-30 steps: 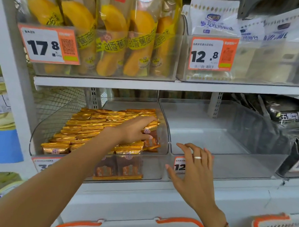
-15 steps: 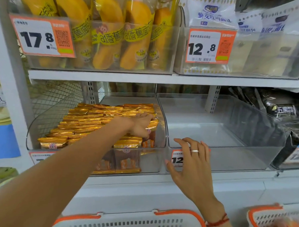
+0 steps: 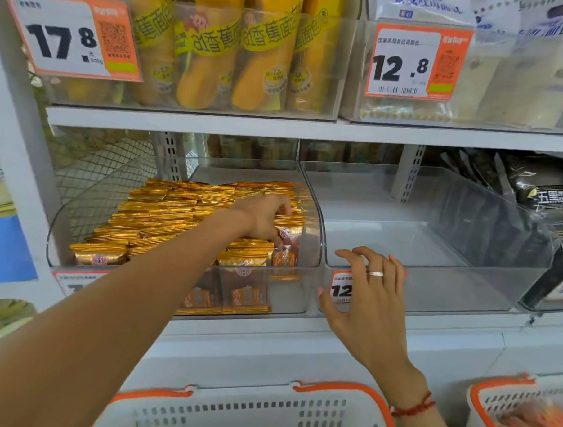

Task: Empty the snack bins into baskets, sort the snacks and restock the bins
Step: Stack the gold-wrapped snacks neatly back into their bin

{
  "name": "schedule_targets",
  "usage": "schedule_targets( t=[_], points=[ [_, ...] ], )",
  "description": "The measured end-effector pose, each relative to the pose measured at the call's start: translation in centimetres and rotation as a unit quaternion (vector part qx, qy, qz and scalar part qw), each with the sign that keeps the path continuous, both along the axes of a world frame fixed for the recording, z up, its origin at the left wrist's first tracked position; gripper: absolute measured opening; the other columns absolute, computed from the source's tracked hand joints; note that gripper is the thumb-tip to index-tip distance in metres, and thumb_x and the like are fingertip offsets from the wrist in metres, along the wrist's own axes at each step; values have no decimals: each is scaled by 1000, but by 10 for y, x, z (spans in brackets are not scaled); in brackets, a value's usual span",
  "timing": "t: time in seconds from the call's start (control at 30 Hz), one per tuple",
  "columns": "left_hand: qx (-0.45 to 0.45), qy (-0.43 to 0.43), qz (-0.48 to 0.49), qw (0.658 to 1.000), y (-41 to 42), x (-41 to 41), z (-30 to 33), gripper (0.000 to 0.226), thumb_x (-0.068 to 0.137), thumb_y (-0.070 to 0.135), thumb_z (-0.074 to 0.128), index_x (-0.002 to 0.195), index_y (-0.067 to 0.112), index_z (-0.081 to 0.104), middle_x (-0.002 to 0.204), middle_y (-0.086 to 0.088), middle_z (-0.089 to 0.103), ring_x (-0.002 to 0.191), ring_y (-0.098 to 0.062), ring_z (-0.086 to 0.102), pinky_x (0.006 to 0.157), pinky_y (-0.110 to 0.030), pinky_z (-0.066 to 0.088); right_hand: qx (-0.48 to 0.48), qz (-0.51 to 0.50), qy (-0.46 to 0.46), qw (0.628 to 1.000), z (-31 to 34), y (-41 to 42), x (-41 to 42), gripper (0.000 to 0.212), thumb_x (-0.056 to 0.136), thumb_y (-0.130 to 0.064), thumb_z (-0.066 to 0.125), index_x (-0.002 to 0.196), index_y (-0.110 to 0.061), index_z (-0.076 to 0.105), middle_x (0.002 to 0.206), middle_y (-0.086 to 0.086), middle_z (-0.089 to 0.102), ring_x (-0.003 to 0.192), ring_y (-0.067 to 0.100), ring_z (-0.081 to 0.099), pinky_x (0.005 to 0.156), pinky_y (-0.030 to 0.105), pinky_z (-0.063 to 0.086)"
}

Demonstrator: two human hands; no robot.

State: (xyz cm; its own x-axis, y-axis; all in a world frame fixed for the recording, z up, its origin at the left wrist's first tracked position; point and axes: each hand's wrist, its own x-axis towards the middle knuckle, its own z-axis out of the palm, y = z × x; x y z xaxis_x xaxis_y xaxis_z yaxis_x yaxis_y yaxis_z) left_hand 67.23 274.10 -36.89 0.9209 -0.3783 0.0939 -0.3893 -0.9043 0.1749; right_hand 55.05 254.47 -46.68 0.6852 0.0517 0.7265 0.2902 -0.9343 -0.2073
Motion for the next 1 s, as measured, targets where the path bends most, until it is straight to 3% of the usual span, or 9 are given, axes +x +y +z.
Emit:
schedule_targets(
  t=[0.17,0.27,0.4,0.47,0.53,0.6,0.73,0.87,1.0],
  points=[
    [-12,-29,26,999,6,-14,9,59,75,46,79,127,29,57,141,0,49,131,-25,40,103,-43,41,-15,12,19,1000,5,-5,-4,58,76,-46,64,126,-20,51,124,6,53,117,30,48,114,42,19],
    [-131,-98,53,985,14,-52,10,40,88,38,68,126,29,59,143,0,50,134,-22,39,105,-39,38,-11,33,24,999,10,-5,-9,60,77,-44,62,130,-19,51,128,7,52,121,30,46,114,46,21],
    [-317,-273,98,903,41,-152,-13,21,93,28,63,114,30,64,117,12,63,111,-10,55,85,-23,43,78,106,-76,988,14,21,-35,41,85,-30,61,122,-13,58,122,6,57,115,24,47,102,38,37],
    [-397,-284,143,861,62,-204,-40,15,93,27,62,107,33,64,103,17,64,96,-5,58,76,-20,45,115,151,-88,978,0,47,-55,29,89,-26,58,114,-12,62,111,5,61,106,22,52,94,30,41],
    [-408,-251,225,849,90,-247,-87,13,94,31,59,105,38,62,100,18,62,94,-4,56,73,-24,44,114,205,-7,972,-33,76,-75,24,92,-27,55,111,-16,64,103,0,61,97,15,55,84,23,44],
    [-341,-196,329,858,120,-283,-147,19,94,31,58,113,33,62,111,9,61,103,-14,54,76,-32,43,18,251,147,957,-77,99,-93,25,94,-34,48,113,-24,62,97,-6,61,87,10,57,75,22,49],
    [-204,-13,488,849,159,-325,-240,51,90,14,64,139,8,50,143,-17,48,129,-38,43,103,-52,38,-108,301,491,811,-166,137,-128,32,102,-26,43,133,-22,54,124,3,59,109,19,56,95,33,47],
    [-225,64,515,825,166,-332,-264,51,100,26,46,149,20,34,151,-7,40,134,-31,40,105,-46,35,-89,300,616,723,-225,181,-146,49,101,-30,49,147,-22,35,148,2,40,129,22,44,105,34,39],
    [-275,84,535,795,164,-333,-263,46,103,37,32,149,40,29,146,8,46,123,-26,53,88,-37,41,-8,289,715,637,-276,234,-145,63,96,-37,56,150,-15,30,152,5,35,137,26,38,110,38,37]
  ],
)
